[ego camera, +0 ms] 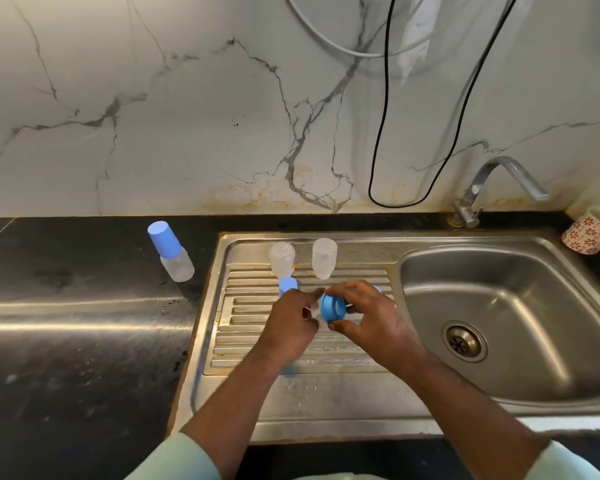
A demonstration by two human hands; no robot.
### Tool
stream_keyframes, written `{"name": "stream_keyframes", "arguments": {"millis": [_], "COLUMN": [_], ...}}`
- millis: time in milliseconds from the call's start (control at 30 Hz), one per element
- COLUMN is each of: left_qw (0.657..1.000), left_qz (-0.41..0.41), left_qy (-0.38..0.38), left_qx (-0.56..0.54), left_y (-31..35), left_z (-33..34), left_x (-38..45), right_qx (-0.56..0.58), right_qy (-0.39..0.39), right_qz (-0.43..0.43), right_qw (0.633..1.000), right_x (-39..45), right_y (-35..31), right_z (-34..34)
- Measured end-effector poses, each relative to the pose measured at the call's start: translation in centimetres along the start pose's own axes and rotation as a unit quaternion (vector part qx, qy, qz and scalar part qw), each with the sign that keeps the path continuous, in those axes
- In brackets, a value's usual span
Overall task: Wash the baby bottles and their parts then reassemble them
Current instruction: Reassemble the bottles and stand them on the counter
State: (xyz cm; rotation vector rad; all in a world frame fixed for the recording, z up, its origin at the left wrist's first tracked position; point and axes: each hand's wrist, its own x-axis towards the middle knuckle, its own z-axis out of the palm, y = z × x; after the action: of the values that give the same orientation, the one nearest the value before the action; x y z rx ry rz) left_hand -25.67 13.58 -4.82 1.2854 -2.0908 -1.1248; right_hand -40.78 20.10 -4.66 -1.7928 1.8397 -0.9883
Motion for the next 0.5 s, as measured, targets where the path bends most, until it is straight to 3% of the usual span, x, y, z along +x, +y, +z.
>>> {"name": "stream_keyframes", "arguments": {"millis": [133,233,500], "left_qw": [0.981,0.968,0.986], "left_qz": [-0.058,-0.084,-0.041], "left_qy": [-0.024,-0.005,-0.061], "left_qx": [-0.184,-0.237,-0.147], "left_y": [-0.8,-1.2,-1.0], "left_z": [-1.4,-2.0,-3.7], "left_x": [-0.6,-0.9,-0.5], "right_qx": [0.009,0.03,0.042], "right_qy": [0.006,-0.003,-0.054], "right_qz": [0.014,0.023,0.06], "right_qw": [1.0,0.999,0.996], "right_x": [0.3,0.4,0.6], "right_y": [-0.6,-0.9,-1.7], "right_z": [0.7,0.9,1.9]}}
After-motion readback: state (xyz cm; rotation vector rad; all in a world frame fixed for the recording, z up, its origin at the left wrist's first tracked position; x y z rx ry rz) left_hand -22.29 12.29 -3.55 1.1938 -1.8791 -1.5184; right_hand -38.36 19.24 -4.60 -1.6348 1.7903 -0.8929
